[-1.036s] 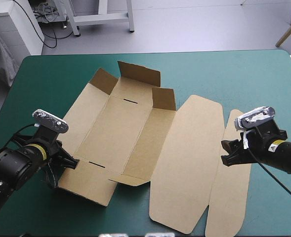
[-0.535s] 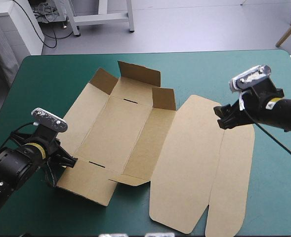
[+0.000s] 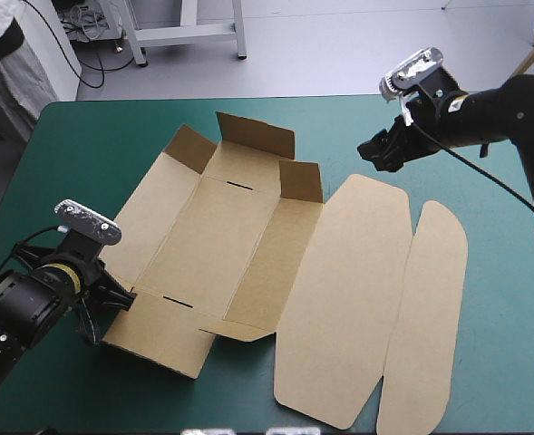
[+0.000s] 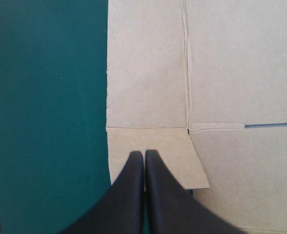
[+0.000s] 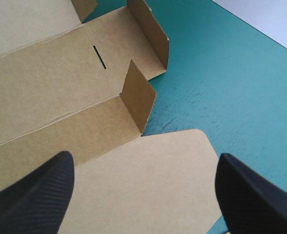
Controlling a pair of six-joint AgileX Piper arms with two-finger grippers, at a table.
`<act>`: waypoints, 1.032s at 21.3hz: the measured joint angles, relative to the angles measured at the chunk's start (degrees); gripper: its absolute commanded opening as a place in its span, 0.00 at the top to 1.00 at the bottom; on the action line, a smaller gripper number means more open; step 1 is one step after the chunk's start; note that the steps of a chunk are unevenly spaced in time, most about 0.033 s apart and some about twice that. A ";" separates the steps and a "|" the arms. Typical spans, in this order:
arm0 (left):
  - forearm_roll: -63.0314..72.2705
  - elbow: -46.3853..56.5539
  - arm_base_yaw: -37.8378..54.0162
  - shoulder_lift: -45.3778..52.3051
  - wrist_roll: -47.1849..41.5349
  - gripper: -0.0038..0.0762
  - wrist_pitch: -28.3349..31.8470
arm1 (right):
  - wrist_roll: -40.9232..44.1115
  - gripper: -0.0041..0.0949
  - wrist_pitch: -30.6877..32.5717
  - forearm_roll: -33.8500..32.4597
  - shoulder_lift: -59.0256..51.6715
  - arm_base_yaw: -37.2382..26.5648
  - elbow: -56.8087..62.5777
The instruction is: Fold the box
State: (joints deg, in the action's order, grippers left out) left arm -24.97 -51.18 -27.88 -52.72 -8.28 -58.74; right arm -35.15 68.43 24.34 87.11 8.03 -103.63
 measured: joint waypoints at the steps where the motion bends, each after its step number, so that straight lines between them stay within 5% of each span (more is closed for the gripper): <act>1: -0.02 0.00 0.00 0.00 0.00 0.96 -0.90 | -0.23 0.22 0.72 0.07 2.95 0.05 -3.36; 10: -0.02 0.00 0.00 0.00 0.00 0.96 -2.05 | -3.75 0.22 2.33 0.90 23.14 6.83 -22.85; 16: -0.02 0.00 0.00 0.00 0.00 0.96 -2.06 | -4.21 0.22 1.81 -7.87 32.80 12.68 -26.30; 22: 0.03 -0.06 0.00 0.00 0.00 0.96 -2.24 | -4.39 0.23 1.05 -8.22 37.76 13.00 -26.36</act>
State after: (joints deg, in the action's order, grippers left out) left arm -24.93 -51.24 -27.88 -52.72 -8.28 -60.98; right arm -39.54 69.49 16.12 124.87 21.04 -129.99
